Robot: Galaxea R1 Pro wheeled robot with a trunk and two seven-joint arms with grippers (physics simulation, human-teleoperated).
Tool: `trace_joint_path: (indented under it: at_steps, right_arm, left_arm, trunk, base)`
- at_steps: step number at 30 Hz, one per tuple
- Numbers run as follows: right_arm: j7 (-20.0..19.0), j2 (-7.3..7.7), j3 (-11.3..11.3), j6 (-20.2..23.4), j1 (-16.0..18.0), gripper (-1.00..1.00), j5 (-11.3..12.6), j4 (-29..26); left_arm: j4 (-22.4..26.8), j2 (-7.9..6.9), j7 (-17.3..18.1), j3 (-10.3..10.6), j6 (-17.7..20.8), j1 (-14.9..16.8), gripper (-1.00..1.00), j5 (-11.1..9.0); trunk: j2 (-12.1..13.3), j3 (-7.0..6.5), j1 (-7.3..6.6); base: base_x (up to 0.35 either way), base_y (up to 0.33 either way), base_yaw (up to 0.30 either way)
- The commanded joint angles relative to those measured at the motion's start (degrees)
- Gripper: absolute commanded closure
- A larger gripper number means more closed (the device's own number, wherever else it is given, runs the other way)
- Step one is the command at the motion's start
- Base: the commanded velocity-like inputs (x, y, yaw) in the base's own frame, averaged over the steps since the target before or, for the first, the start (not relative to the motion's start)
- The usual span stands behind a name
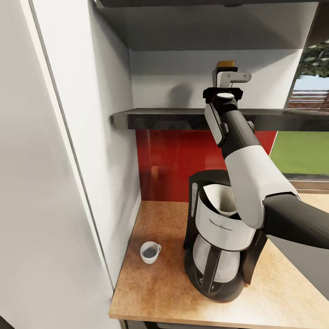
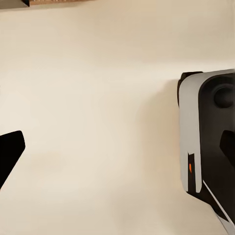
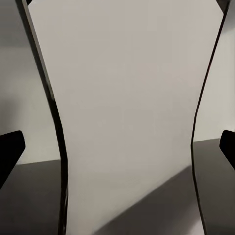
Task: Set up a coffee station on the kitchen countertop: keep the coffee maker on the countertop, move the bottle of coffee from the kitchen shelf to the counter next to the coffee maker, place a paper coffee filter on top of the coffee maker, put the saucer next to the coffee maker with the coffee cup on the saucer, and place the electric kettle next to the coffee maker.
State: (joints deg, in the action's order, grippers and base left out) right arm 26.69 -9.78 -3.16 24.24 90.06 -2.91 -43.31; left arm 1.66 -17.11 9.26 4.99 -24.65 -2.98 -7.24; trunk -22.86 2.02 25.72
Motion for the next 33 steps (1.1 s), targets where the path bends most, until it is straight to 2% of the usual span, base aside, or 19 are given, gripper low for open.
trace_joint_path:
  at_steps: [1, 33]
  right_arm:
    - [0.2, 0.02, -0.1, 0.4, 0.0, -1.0, 0.0, 0.1]
    - [0.2, 0.02, -0.1, 0.4, 0.0, -1.0, 0.0, 0.1]
  left_arm:
    - [0.1, -0.03, 0.2, 0.5, 0.0, 0.0, -1.0, -0.6]
    - [0.0, -0.03, 0.2, 0.6, 0.0, 0.0, -1.0, -0.6]
  trunk:
    - [-0.1, 0.14, 0.06]
    - [-0.1, 0.14, 0.06]
  base:
    - [0.007, 0.0, 0.0]
    - [0.01, 0.0, 0.0]
